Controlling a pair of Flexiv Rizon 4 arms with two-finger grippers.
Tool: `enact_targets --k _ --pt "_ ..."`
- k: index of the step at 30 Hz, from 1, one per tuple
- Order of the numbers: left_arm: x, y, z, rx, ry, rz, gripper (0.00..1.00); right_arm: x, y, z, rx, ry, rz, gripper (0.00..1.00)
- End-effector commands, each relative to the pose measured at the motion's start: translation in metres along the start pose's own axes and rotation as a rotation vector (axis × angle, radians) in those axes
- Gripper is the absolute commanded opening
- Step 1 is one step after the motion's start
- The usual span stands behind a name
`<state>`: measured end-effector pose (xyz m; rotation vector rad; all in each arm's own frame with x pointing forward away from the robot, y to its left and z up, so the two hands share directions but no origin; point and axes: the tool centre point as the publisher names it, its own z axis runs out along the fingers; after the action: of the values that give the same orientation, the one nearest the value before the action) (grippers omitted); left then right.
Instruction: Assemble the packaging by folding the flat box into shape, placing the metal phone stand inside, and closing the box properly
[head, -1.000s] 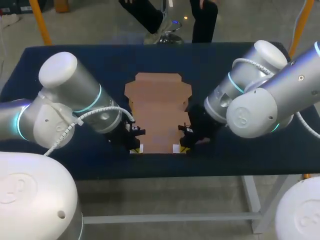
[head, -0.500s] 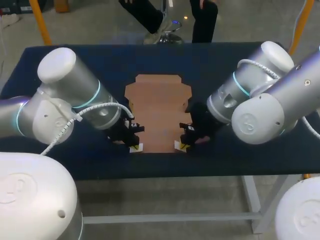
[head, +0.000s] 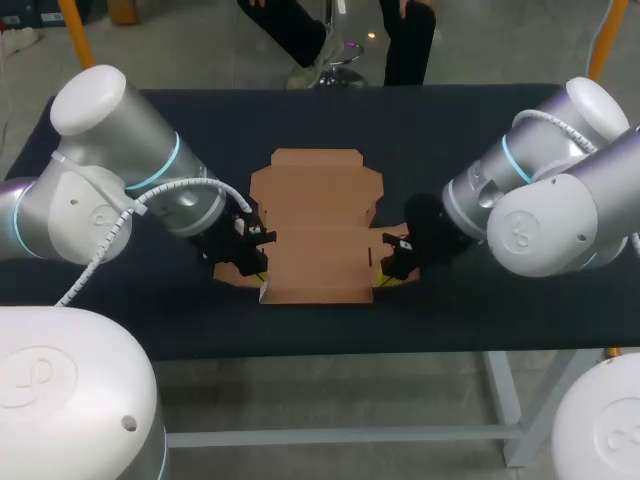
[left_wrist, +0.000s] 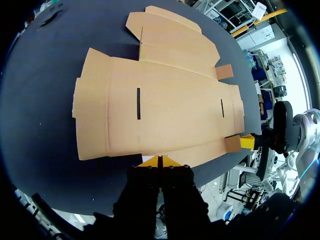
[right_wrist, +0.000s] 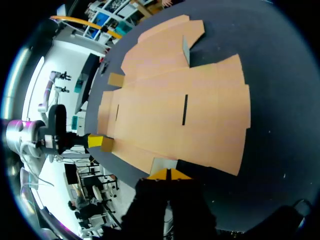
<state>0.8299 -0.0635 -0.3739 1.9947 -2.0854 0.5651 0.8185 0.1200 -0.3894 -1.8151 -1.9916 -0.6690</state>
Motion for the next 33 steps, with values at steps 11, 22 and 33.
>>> enact_targets --k 11,22,33 --pt "-0.014 -0.028 -0.042 -0.003 0.068 -0.007 0.96 -0.01 0.025 -0.051 0.002 0.143 0.001 0.26" --pt "-0.019 -0.056 -0.065 0.009 0.108 -0.01 1.0 -0.022 0.053 -0.077 -0.017 0.198 0.027 1.0" --pt "-0.027 -0.09 -0.089 -0.056 0.134 -0.002 1.0 -0.027 0.078 -0.098 -0.056 0.208 0.093 1.0"
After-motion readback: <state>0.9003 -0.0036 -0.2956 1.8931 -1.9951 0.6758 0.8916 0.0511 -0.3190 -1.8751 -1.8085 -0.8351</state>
